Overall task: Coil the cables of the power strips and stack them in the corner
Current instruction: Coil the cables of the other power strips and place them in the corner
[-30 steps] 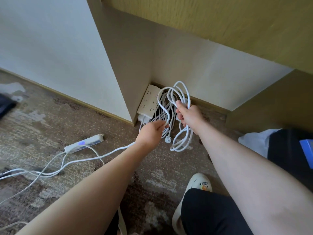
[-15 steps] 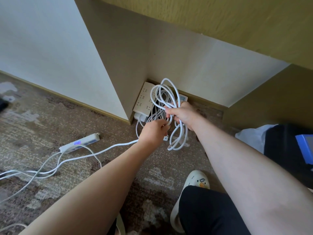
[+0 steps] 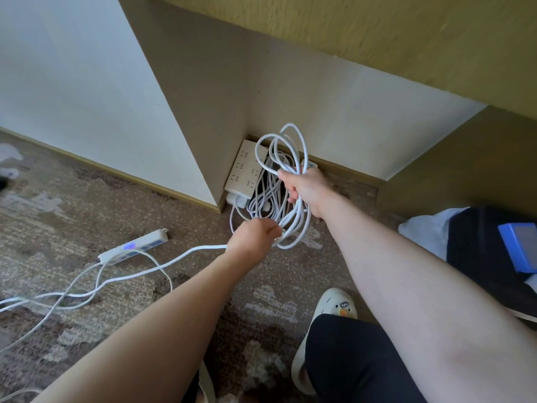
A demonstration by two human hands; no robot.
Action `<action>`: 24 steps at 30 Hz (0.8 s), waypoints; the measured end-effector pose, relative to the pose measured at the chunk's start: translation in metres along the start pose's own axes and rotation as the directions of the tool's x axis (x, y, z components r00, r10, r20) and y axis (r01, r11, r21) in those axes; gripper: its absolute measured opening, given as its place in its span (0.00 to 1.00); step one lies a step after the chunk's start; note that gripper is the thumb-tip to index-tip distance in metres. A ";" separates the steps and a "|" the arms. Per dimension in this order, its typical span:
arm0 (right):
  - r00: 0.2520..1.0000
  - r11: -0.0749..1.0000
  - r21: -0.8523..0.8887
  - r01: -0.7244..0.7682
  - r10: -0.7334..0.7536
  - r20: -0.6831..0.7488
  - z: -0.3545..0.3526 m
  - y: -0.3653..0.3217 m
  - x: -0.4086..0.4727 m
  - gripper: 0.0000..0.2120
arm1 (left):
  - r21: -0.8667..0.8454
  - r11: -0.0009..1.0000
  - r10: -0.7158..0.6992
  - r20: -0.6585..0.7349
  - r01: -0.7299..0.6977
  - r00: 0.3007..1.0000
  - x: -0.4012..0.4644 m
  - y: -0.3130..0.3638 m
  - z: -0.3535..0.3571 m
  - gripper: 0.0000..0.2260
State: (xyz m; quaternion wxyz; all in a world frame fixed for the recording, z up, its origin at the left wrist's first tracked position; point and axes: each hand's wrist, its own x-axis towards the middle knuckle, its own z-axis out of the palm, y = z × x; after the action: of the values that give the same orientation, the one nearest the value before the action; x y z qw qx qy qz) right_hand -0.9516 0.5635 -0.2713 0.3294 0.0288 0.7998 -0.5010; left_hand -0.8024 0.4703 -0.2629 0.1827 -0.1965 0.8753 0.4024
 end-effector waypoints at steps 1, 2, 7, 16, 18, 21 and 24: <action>1.000 1.000 -0.031 0.001 -0.002 -0.029 -0.001 0.001 0.000 0.16 | -0.015 1.000 0.011 0.001 -0.011 1.000 0.000 0.000 0.002 0.17; 0.998 0.998 -0.056 0.004 -0.008 -0.061 -0.002 0.002 -0.001 0.18 | -0.027 0.999 0.017 0.008 -0.017 1.000 0.000 0.000 0.002 0.15; 0.990 0.988 -0.124 0.093 -0.104 -0.091 -0.009 0.005 -0.001 0.13 | -0.001 1.000 0.022 0.089 -0.022 0.996 -0.001 -0.019 -0.010 0.10; 0.984 0.968 -0.244 0.063 -0.101 -0.148 -0.041 0.007 0.003 0.20 | 0.113 0.988 -0.117 0.109 0.104 0.987 -0.020 -0.106 -0.075 0.08; 0.977 0.968 -0.244 0.061 -0.108 -0.184 -0.046 0.007 0.004 0.24 | 0.063 0.989 -0.135 0.048 0.132 0.990 -0.026 -0.120 -0.087 0.08; 0.979 0.965 -0.253 0.068 -0.113 -0.169 -0.039 0.005 0.001 0.22 | 0.107 0.986 -0.124 -0.008 0.124 0.992 -0.032 -0.117 -0.088 0.10; 0.987 0.957 -0.265 0.115 -0.139 -0.075 -0.026 0.001 -0.004 0.16 | 0.153 0.987 0.038 0.013 -0.039 0.999 -0.030 -0.078 -0.076 0.13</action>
State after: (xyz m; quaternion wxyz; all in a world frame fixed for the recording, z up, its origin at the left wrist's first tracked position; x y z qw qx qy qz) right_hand -0.9608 0.5868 -0.2627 0.2598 -0.0428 0.8732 -0.4101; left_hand -0.7511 0.3701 -0.2515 0.1939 -0.1630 0.9063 0.3384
